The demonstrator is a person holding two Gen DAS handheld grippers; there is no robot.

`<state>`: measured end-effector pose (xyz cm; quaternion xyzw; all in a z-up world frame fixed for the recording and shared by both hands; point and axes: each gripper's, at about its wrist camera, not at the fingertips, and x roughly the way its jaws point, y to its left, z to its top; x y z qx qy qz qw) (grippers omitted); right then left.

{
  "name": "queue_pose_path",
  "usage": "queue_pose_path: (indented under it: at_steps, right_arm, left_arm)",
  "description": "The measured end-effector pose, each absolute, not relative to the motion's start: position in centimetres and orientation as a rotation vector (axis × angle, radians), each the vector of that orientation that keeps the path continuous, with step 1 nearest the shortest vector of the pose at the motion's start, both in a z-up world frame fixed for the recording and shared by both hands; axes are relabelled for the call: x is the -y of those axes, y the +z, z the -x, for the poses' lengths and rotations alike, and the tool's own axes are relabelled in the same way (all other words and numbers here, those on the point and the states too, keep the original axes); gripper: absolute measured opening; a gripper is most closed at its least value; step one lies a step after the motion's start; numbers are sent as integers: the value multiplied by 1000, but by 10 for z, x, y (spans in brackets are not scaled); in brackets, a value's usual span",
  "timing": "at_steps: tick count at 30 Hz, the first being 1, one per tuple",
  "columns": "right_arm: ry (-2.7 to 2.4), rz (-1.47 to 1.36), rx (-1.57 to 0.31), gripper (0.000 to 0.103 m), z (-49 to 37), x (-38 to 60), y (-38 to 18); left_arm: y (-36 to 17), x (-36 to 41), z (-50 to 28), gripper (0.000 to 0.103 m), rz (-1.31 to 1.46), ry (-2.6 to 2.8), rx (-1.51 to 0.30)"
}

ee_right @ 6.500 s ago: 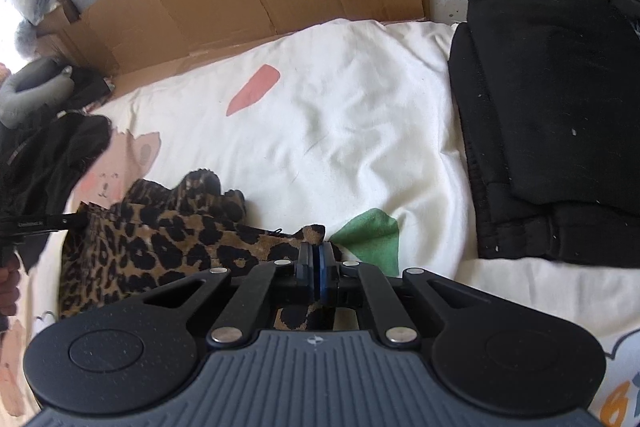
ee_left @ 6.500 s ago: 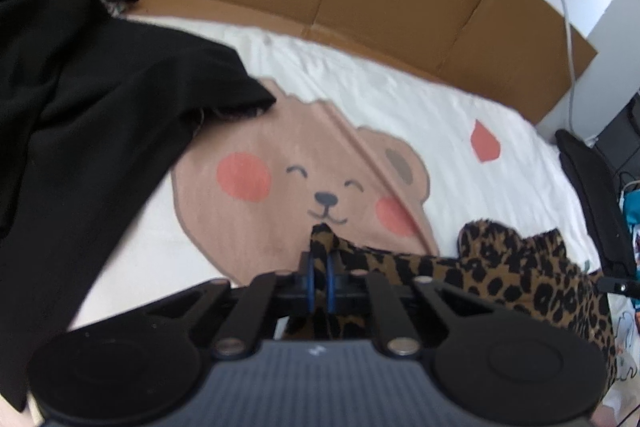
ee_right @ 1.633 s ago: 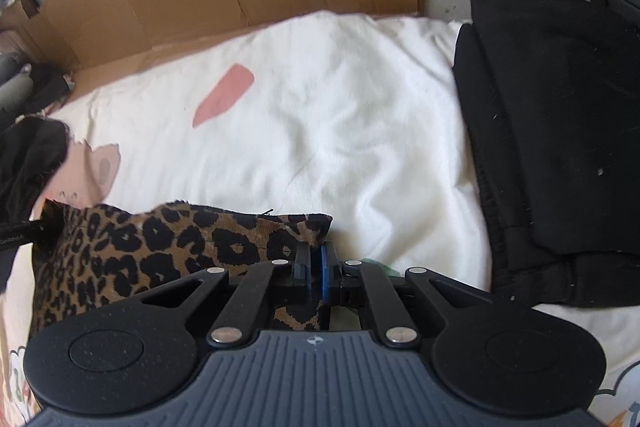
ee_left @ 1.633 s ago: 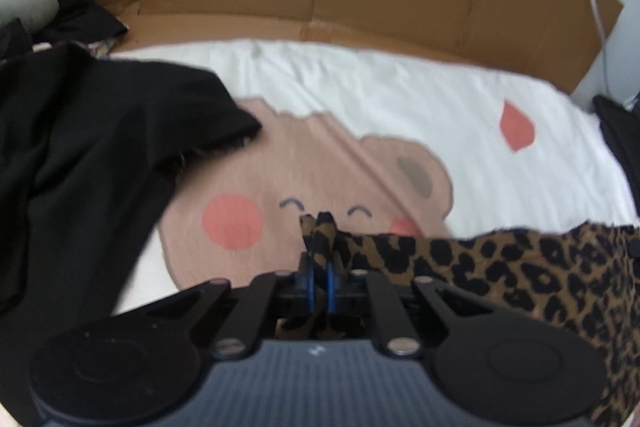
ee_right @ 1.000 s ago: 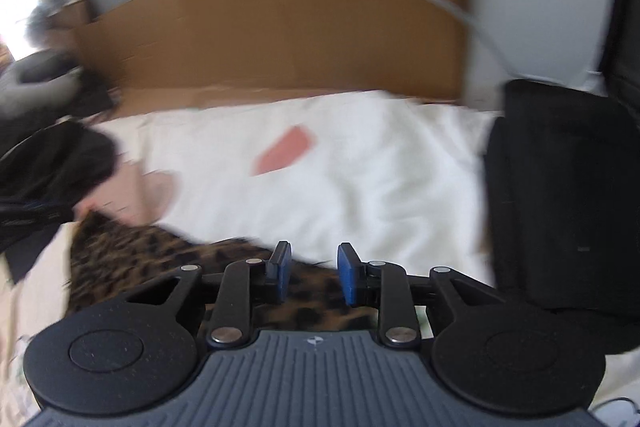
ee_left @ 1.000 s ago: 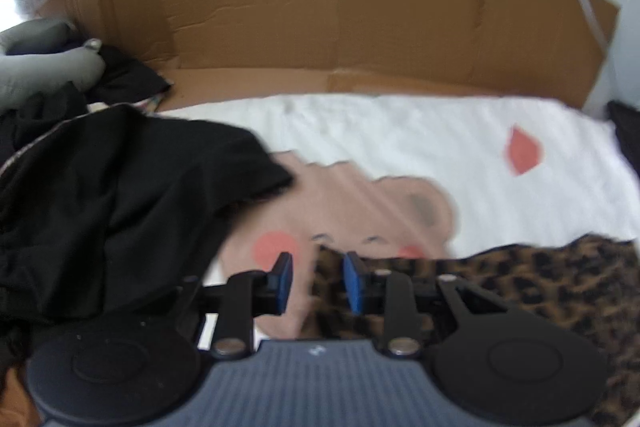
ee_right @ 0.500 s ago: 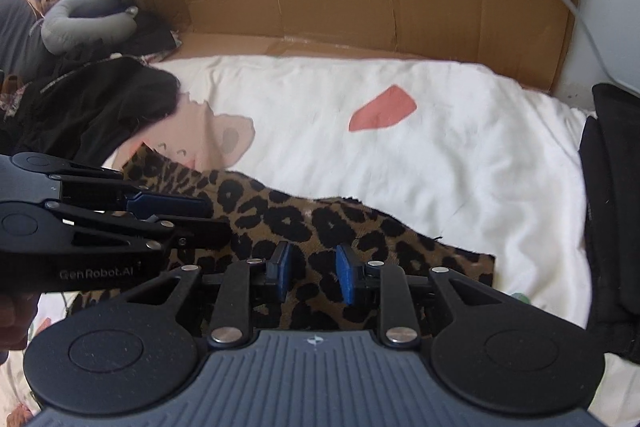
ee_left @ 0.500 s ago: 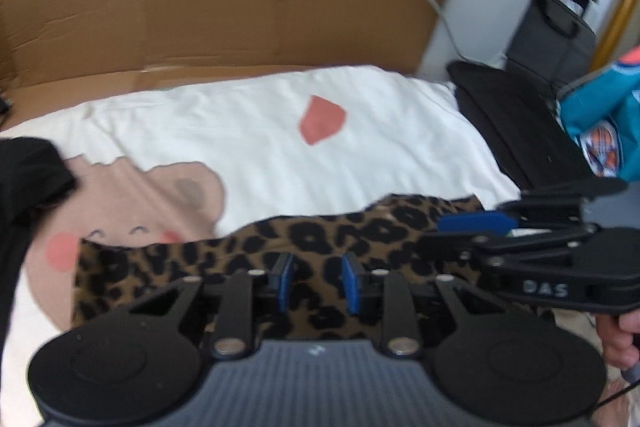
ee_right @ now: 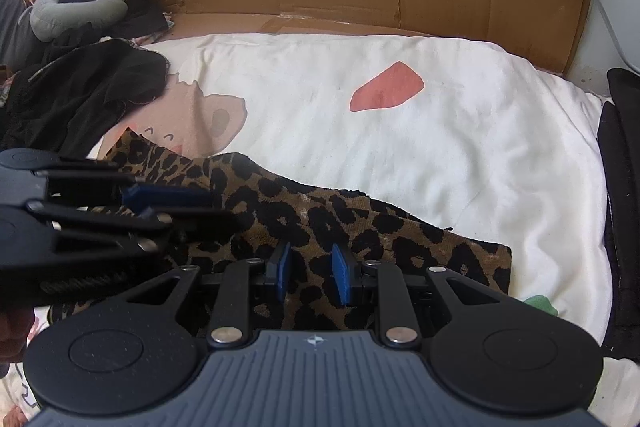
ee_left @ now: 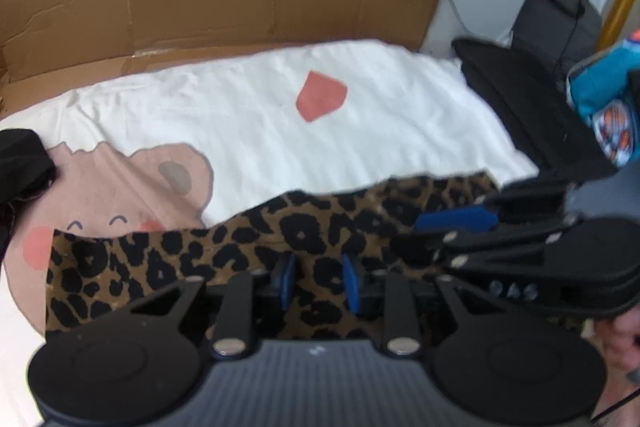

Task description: Fold clothes

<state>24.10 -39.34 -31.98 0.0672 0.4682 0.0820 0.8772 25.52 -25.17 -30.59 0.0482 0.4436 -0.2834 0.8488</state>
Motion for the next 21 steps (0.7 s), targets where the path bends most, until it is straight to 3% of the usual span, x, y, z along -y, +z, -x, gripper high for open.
queue_pose_path:
  at_steps: [4, 6, 8, 21]
  right_arm:
    - [164, -197, -942, 32, -234, 402, -308]
    - [167, -209, -903, 41, -225, 406, -300]
    - [180, -207, -879, 45, -215, 407, -295]
    - [150, -76, -985, 50, -138, 404, -327]
  left_arm:
    - [-306, 255, -259, 26, -102, -623, -925]
    - [-312, 254, -263, 27, -92, -631, -940]
    - [-317, 251, -266, 29, -77, -637, -947]
    - [-324, 258, -265, 29, -158, -635, -930]
